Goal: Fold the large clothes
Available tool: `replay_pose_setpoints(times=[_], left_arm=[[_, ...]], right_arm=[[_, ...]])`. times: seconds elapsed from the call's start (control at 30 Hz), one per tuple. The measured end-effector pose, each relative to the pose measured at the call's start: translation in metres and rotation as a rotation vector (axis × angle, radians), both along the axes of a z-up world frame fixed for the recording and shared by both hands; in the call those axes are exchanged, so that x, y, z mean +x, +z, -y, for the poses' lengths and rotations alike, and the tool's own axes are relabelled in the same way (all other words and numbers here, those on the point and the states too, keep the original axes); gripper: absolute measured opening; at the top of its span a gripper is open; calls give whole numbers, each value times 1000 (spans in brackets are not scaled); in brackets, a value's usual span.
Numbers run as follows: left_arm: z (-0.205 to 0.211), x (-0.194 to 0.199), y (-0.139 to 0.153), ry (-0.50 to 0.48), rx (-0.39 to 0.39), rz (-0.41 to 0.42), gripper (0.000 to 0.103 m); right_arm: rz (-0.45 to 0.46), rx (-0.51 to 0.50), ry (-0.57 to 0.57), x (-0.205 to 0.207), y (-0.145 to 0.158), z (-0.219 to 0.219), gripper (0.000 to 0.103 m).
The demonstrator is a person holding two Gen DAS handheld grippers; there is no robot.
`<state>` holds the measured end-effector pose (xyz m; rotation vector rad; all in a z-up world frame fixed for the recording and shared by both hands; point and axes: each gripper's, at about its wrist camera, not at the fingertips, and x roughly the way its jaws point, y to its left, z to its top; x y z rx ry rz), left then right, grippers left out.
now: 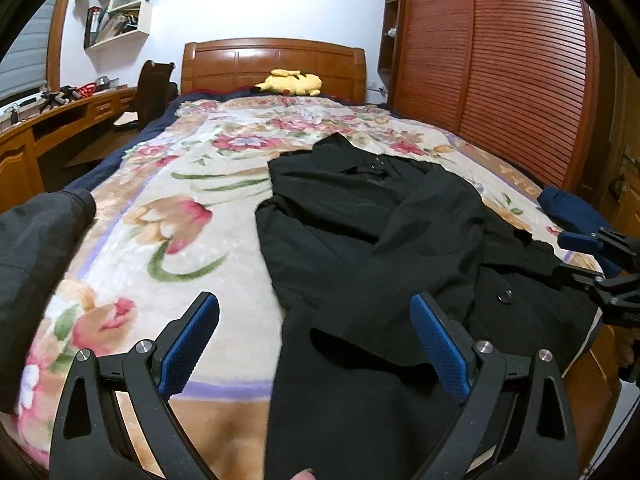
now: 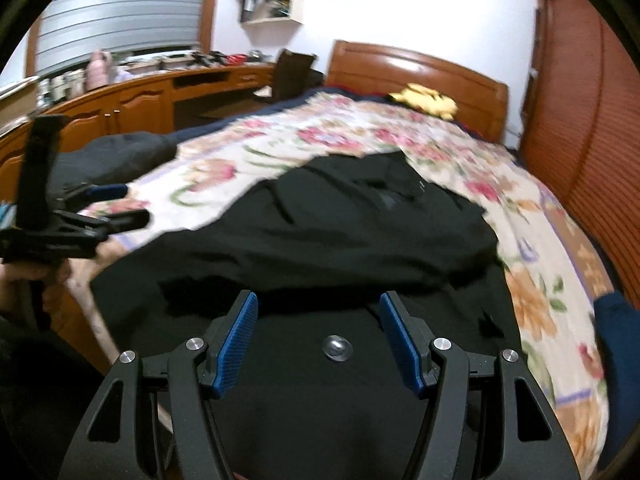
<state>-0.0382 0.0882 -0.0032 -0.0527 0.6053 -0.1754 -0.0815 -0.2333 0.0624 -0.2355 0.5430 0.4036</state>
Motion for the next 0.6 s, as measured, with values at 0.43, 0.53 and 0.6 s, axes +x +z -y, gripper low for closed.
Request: replay_pose_setpoints(times=[0.43,0.53,0.6], left_arm=[[39,32,-29,-49,41,-134,97],[48,39,-40,-54,70,-184,97],[52,39,-43,-57,85,-193,96]], right_arm=[[-54,10,-151,6,-11,20,65],[-59,12,-152,3,-13,21,65],[-60,8,-149,0,-15,23,65]])
